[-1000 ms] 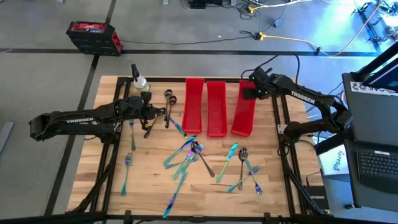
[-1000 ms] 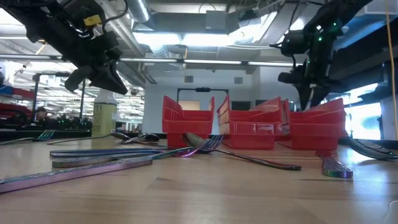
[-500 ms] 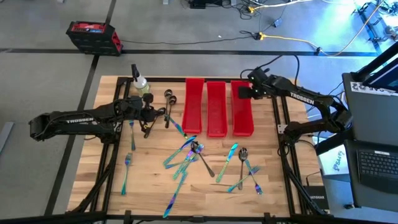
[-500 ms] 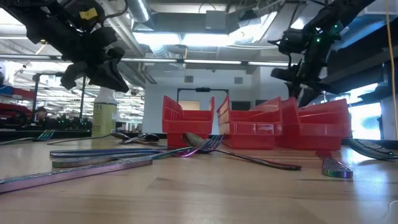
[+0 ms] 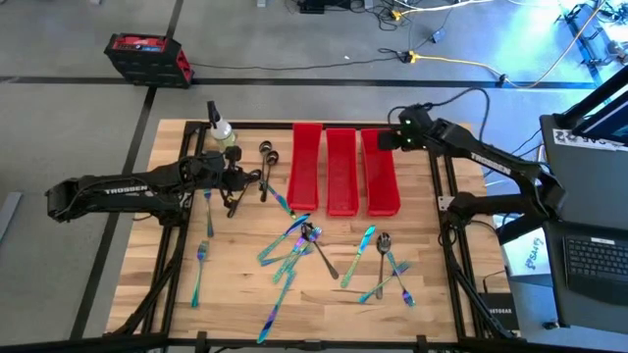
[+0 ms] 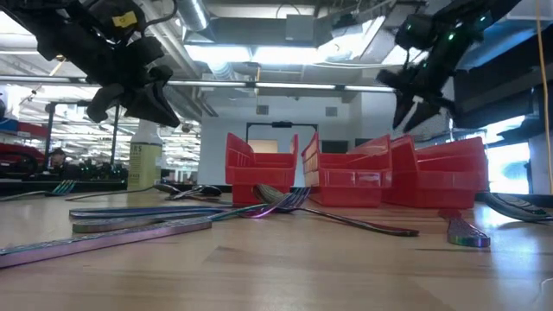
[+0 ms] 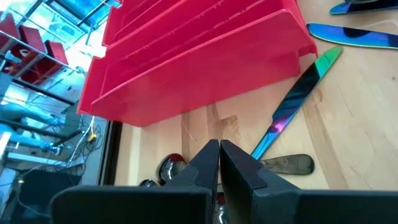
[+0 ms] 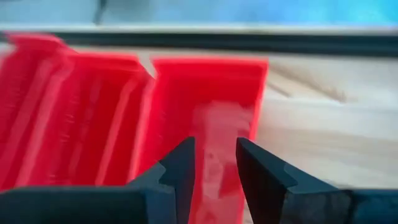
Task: Sort silverware
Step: Move the bottom red silverware bin to the top right of the table
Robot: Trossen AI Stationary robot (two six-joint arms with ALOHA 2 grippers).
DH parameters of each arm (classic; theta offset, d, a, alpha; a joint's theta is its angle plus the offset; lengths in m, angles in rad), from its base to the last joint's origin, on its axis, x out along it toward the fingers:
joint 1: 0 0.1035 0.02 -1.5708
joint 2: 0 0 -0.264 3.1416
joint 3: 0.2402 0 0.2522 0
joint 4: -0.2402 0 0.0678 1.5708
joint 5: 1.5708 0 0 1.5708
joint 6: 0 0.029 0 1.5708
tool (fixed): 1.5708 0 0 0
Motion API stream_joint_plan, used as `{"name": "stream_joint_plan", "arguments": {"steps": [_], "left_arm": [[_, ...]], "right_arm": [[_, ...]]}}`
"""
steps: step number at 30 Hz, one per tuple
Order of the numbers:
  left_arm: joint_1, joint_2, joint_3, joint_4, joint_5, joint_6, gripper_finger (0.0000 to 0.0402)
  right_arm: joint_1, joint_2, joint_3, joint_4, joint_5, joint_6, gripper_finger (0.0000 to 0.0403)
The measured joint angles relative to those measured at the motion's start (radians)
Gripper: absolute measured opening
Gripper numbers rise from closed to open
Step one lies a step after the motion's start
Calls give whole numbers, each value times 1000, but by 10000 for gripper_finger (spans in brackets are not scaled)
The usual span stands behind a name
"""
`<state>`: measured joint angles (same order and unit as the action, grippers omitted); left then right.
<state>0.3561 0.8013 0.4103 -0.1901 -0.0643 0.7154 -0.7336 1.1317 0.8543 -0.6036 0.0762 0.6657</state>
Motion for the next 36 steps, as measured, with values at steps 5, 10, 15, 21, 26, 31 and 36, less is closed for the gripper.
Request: {"name": "stream_joint_plan", "arguments": {"steps": [5,10,15,21,26,31,36], "left_arm": [[0,0,0,29,1,4,0],[-1,0,0,70,2,-10,0],[-1,0,0,80,8,-54,0],[-1,0,0,80,13,-61,0],[-1,0,0,83,13,-61,0],[-1,0,0,81,13,-61,0],[-1,0,0,81,13,-64,0]], "right_arm": [[109,-66,0,-3,-226,-218,101],[288,-91,1,-31,-373,-336,96],[501,-74,1,-154,-388,-512,63],[695,-41,1,-219,-178,-535,5],[772,57,1,-244,-96,-553,2],[802,184,1,-264,-101,-583,1],[799,280,1,-263,-102,-626,0]]}}
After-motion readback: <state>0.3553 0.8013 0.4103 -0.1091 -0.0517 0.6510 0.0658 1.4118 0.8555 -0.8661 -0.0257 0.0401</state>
